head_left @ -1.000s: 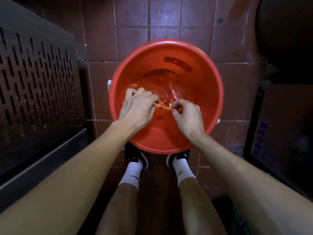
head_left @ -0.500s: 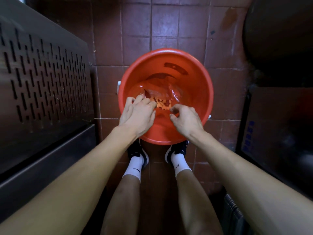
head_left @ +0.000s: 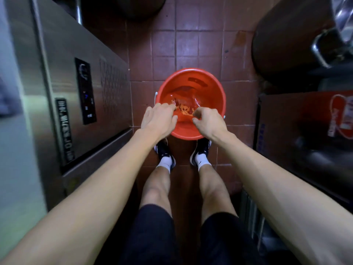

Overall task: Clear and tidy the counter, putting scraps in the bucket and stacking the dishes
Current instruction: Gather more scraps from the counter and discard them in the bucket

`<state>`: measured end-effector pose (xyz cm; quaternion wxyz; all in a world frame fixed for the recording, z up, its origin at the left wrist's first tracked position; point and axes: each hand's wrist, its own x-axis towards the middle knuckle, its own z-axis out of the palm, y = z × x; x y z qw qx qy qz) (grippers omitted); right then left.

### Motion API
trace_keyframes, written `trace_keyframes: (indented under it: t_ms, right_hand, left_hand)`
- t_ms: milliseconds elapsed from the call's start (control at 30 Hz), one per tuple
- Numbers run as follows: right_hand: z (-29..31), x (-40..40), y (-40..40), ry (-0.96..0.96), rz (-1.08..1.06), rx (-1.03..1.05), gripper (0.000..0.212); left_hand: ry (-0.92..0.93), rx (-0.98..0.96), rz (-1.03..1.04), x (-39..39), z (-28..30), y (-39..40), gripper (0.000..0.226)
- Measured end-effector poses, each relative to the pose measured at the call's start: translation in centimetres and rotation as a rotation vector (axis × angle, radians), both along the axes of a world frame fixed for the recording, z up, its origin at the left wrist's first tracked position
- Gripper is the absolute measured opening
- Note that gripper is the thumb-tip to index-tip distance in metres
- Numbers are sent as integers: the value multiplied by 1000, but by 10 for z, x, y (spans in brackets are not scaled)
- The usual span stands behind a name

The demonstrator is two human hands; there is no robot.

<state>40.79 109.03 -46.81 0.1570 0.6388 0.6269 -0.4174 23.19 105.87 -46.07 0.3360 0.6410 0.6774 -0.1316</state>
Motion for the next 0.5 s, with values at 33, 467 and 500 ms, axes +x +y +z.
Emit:
trace_keyframes:
  t_ms: [33, 467, 500]
  right_hand:
    - [15, -3, -1, -1, 6, 2, 24]
    - [173, -11, -16, 48, 31, 117, 23]
    - [182, -11, -13, 61, 37, 129, 23]
  left_hand:
    - [3, -1, -2, -3, 17, -1, 38]
    - [14, 27, 47, -29, 183, -29, 38]
    - [22, 37, 61, -28, 192, -30, 37]
